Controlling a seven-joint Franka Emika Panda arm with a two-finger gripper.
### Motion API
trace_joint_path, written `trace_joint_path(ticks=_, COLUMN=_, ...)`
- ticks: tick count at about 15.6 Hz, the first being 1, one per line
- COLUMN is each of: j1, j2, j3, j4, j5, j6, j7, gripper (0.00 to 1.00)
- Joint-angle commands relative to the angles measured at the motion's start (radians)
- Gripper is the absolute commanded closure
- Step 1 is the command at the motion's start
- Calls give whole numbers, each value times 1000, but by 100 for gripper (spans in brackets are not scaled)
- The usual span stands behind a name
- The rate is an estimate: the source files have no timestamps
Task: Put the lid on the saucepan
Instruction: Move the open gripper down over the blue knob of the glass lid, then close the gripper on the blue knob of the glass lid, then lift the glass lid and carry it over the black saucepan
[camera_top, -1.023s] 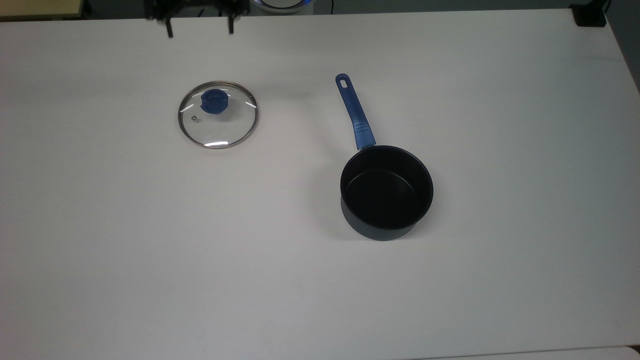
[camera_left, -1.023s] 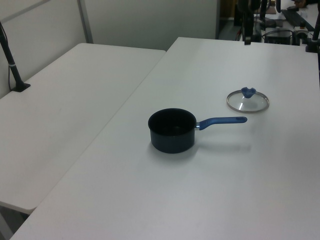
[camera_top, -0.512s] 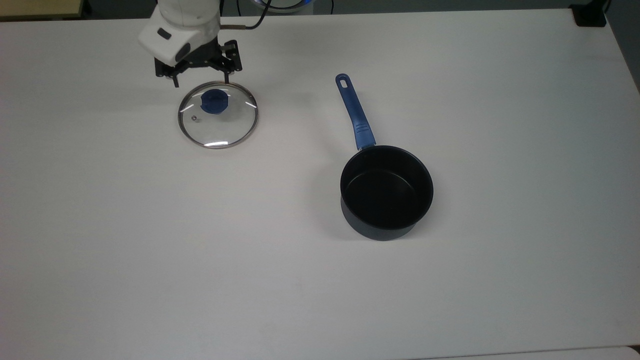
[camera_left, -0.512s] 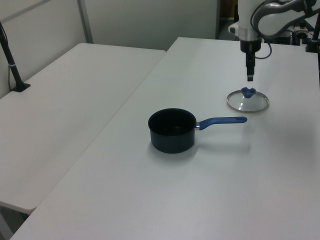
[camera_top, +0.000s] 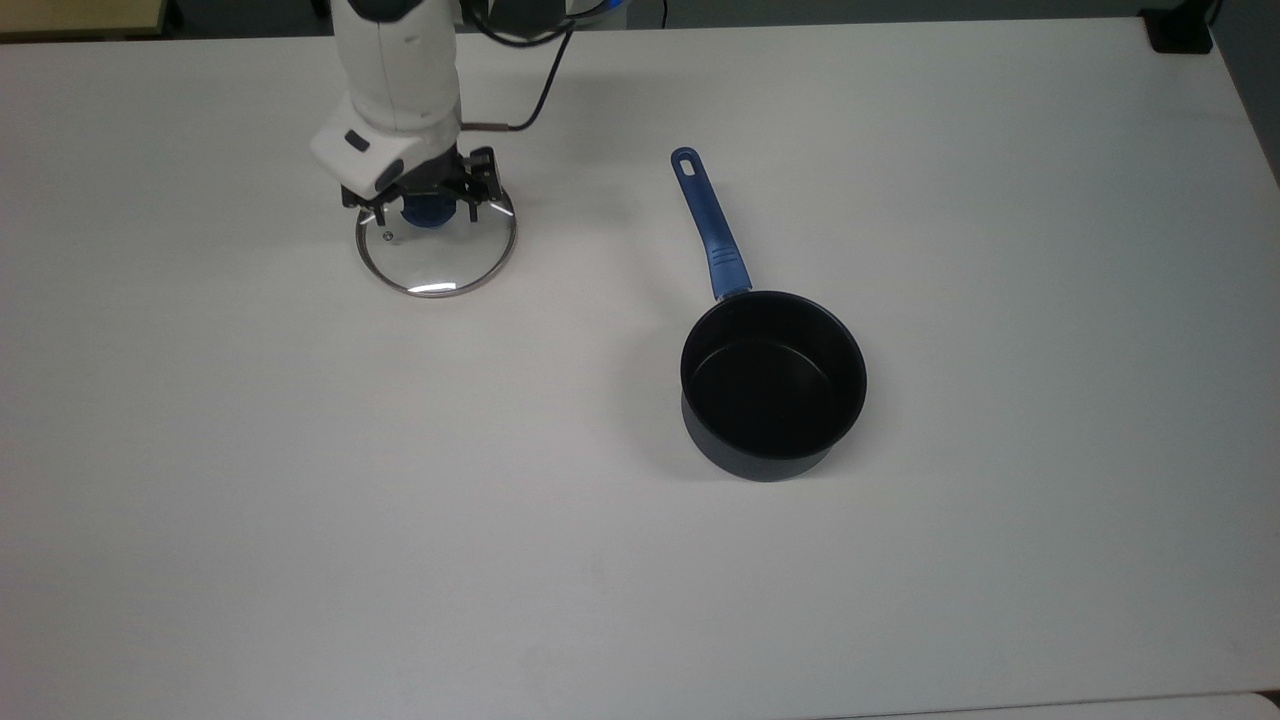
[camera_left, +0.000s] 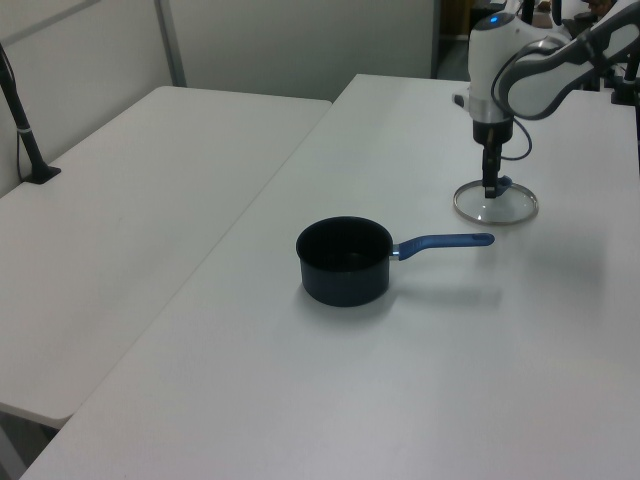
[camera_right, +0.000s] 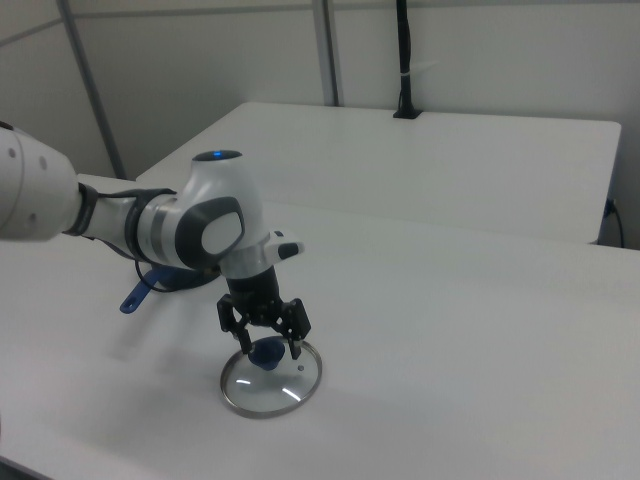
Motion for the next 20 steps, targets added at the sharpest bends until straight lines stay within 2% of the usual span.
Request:
trace_joint_path(ticks=1, j1=11, j2=7, j3=-2, j4=-21, j5=17, j6=44, j7=44, gripper=6)
trace_joint_path(ticks=2, j1=11, j2=3, j3=0, j4=-21, j5=18, j6=39, j7=61, gripper=20)
trace_joint_path(ticks=3, j1=11, j2=-4, j3=0, j4=-21, j5=18, j6=33, j7=69, gripper=23)
trace_joint_path(ticks=6, j1=13, j2=-17, j3=0, j4=-16, j5=18, j6=-43, j7=69, gripper=25)
trace_joint_path(ticks=10, j1=13, j2=-53, j3=3, j4=-15, j5=18, j6=-134, j7=69, gripper=36)
trace_joint_path(ticks=15, j1=14, j2=-59, j3=7, j4=-7, j5=20, j6=-143, j7=75, gripper=50)
trace_joint_path(ticks=18, j1=14, j2=-59, j3=32, j4=54, j5=38, j6=-145, j7=119, gripper=52)
trace_joint_path(ticks=20, j1=19, j2=-62, j3=41, j4=137, j5=73, j6=-171, j7=153, gripper=52)
